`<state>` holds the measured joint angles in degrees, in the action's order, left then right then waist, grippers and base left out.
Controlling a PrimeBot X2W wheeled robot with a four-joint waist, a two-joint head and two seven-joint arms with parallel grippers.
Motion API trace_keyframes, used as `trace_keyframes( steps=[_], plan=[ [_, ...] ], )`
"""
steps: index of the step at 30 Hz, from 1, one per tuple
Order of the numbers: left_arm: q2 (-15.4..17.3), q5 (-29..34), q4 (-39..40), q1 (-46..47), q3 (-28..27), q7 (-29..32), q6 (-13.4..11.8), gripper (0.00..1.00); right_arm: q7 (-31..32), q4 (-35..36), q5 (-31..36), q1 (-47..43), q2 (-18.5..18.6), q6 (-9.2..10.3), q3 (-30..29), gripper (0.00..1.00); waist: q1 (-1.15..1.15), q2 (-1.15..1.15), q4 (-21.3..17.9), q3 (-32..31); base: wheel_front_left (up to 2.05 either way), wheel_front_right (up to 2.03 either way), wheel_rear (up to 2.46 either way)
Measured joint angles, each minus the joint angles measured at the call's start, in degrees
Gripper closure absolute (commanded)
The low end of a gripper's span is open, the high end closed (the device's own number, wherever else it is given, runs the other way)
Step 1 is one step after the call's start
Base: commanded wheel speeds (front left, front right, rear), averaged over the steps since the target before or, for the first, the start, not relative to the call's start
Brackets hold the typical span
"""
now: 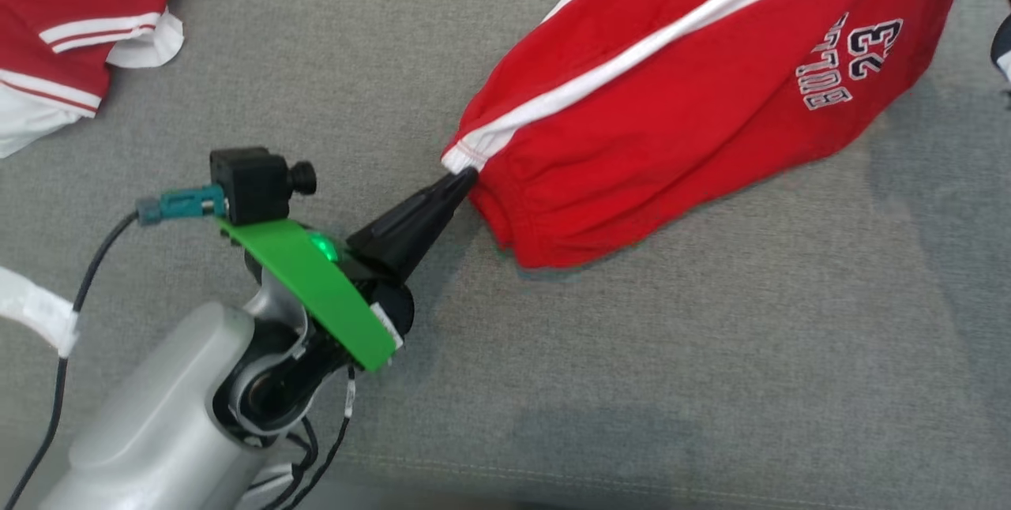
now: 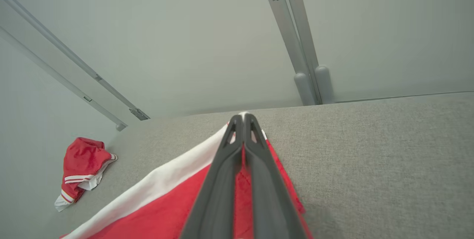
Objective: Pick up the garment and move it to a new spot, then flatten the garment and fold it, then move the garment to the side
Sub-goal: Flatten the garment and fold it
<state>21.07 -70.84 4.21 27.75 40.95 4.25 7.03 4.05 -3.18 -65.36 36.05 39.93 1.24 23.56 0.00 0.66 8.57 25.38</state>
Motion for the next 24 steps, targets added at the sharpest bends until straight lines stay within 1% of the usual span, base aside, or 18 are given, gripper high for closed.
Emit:
trace_keyframes(
  steps=[3, 5, 7, 10, 12, 14, 16, 19, 24],
  plan=[
    [-1.22, -0.02, -0.38, 4.29, -0.11, 1.97, -0.08, 1.00, 0.83, -1.53, 1.32, 3.05, 0.22, 1.42, -0.35, 1.00, 0.00, 0.00, 1.83, 2.09, 0.00, 0.00, 0.00],
    [-2.60, -0.09, -1.57, 6.72, -0.31, 2.60, -0.18, 1.00, 1.12, -2.75, 2.31, 4.81, 0.32, 1.89, -0.35, 1.00, 0.00, 0.00, 3.03, 3.54, 0.00, 0.00, 0.00],
    [-4.11, -0.44, -3.31, 8.65, -0.55, 2.80, -0.24, 1.00, 1.12, -4.34, 3.23, 6.25, 0.30, 1.89, -0.09, 1.00, 0.00, 0.00, 4.30, 4.88, 0.00, 0.00, 0.00],
    [-5.50, -1.20, -5.22, 9.90, -0.98, 3.30, -0.32, 1.00, 1.70, -5.98, 4.65, 8.27, -0.41, 1.81, 1.47, 1.00, 0.00, 0.00, 6.05, 6.72, 0.00, 0.00, 0.00],
    [-5.65, -1.20, -6.14, 10.16, -1.21, 3.77, -0.56, 1.00, 2.42, -6.50, 5.67, 9.88, -1.20, 1.79, 2.78, 1.00, 0.00, 0.00, 6.97, 7.95, 0.00, 0.00, 0.00],
    [-5.88, -1.20, -7.61, 10.70, -1.16, 3.85, -0.56, 1.00, 2.56, -7.38, 6.37, 11.37, -2.22, 1.26, 3.65, 1.00, 0.00, 0.00, 7.72, 9.07, 0.00, 0.00, 0.00],
    [-6.15, -1.20, -8.82, 11.39, -1.14, 3.86, -0.56, 1.00, 2.66, -8.46, 6.79, 12.40, -2.99, 1.15, 4.45, 1.00, 0.00, 0.00, 8.38, 10.00, 0.00, 0.00, 0.00],
    [-7.28, -1.20, -9.90, 12.46, -1.46, 3.77, -0.55, 1.00, 2.90, -9.69, 6.98, 13.98, -3.98, 0.82, 4.82, 1.00, 0.00, 0.00, 9.12, 11.13, 0.00, 0.00, 0.00],
    [-8.78, -1.19, -11.92, 13.88, -1.65, 3.19, -0.48, 1.00, 2.79, -12.25, 8.66, 16.54, -4.00, 0.29, 4.90, 1.00, 0.00, 0.00, 9.93, 11.98, 0.00, 0.00, 0.00]
  ],
)
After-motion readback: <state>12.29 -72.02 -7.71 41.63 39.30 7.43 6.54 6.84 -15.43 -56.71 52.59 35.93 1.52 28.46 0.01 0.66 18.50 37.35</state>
